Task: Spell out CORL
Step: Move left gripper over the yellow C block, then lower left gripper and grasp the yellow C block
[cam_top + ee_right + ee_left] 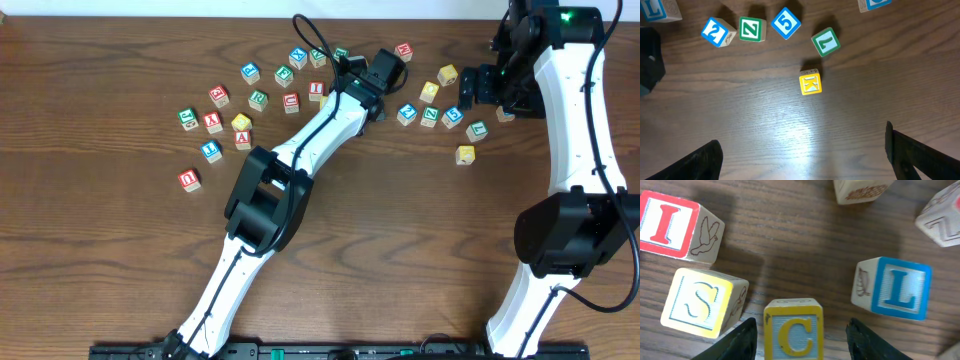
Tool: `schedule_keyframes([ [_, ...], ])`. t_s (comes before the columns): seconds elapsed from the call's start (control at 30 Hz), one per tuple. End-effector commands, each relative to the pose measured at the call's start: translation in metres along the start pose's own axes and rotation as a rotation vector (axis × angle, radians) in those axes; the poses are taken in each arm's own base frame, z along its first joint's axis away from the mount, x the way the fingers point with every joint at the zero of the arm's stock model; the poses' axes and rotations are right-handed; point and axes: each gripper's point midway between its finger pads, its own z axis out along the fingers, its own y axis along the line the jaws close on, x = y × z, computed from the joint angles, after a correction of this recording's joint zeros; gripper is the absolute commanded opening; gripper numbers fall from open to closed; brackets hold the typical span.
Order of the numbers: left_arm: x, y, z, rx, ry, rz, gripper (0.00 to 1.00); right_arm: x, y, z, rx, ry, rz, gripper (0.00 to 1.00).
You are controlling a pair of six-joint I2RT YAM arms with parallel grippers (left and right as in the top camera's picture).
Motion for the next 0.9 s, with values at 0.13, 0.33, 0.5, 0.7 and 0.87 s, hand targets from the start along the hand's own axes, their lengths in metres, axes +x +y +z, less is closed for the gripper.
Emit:
schedule_keyframes([
  [0.13, 0.006, 0.007, 0.012, -0.035, -0.004, 0.061, 0.51, -0.001, 0.002, -0.010, 0.001, -0.027, -0.022, 0.99],
  [0.33, 0.006, 0.007, 0.012, -0.035, -0.003, 0.062, 0.37, -0.001, 0.002, -0.010, 0.001, -0.027, -0.022, 0.99],
  [0.5, 0.005, 0.006, 0.010, -0.032, -0.007, 0.074, 0.34, -0.001, 0.002, -0.010, 0.001, -0.027, -0.022, 0.99],
  [0.7, -0.005, 0.005, -0.008, -0.020, -0.021, 0.141, 0.32, -0.003, 0.001, -0.010, 0.007, -0.036, -0.022, 0.99],
  [0.87, -0.014, 0.008, -0.033, -0.018, -0.023, 0.162, 0.31, -0.006, 0.001, -0.010, 0.005, -0.047, -0.025, 0.99],
])
